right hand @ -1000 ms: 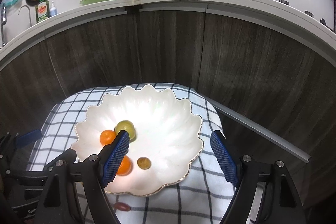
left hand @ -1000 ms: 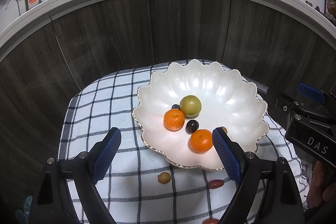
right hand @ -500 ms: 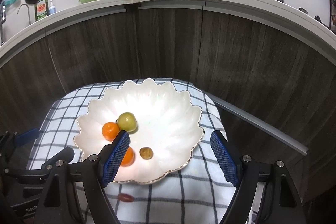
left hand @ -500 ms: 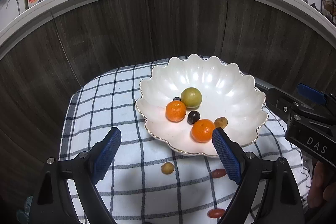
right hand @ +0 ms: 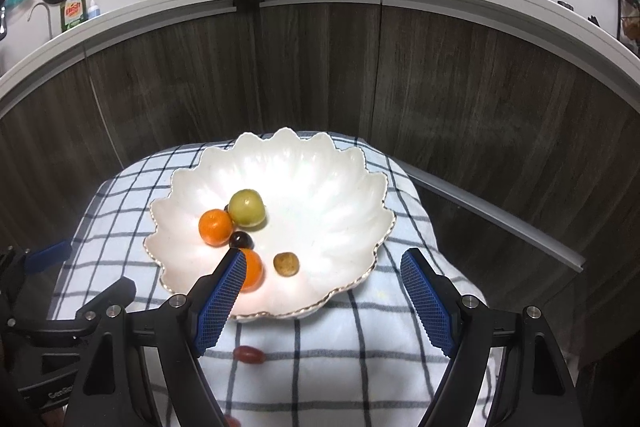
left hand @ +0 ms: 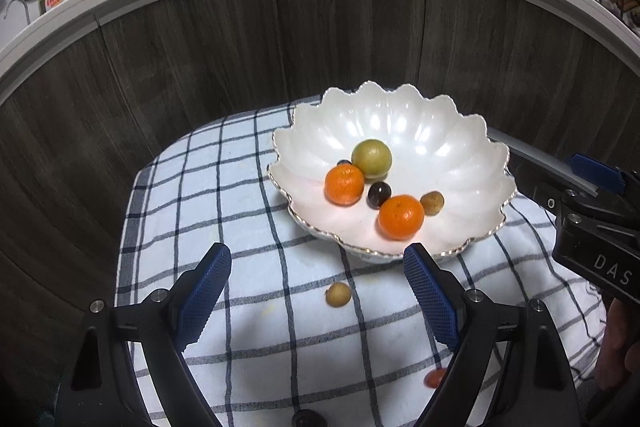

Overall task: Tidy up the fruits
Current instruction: 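Withdraw both open grippers from the bowl back over the cloth, then grasp the small yellow fruit with left gripper while right grasps the red date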

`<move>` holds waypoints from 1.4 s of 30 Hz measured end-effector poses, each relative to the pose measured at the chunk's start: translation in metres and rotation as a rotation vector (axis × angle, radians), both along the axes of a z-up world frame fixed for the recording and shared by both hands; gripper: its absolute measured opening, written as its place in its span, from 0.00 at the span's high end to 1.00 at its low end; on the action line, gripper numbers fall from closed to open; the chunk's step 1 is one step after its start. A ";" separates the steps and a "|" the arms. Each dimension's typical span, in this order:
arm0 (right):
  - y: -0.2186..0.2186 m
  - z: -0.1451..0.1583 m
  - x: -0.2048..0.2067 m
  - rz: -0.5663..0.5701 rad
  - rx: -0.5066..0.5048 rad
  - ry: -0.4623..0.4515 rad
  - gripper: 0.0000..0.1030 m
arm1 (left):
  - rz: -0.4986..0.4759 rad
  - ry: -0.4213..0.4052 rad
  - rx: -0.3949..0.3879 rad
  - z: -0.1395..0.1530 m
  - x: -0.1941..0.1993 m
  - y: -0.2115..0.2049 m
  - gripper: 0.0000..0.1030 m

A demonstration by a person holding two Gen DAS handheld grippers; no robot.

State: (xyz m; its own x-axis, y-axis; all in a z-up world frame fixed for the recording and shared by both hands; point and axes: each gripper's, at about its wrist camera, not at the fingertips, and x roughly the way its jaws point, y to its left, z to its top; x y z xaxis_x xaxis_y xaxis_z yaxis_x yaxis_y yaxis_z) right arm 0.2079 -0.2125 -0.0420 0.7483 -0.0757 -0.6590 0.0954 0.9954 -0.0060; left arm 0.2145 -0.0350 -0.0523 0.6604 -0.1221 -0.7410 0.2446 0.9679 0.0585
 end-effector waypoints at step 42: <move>0.042 -0.092 -0.003 0.076 -0.013 0.197 0.31 | -0.236 0.094 0.091 -0.091 0.018 0.006 0.35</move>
State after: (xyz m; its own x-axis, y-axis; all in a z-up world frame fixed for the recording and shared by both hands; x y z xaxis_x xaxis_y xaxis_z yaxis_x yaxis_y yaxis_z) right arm 0.2047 -0.1705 -0.1339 0.6093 -0.0333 -0.7923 0.0154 0.9994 -0.0301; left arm 0.2322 -0.0292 -0.1428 0.5490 -0.1951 -0.8127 0.4716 0.8751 0.1085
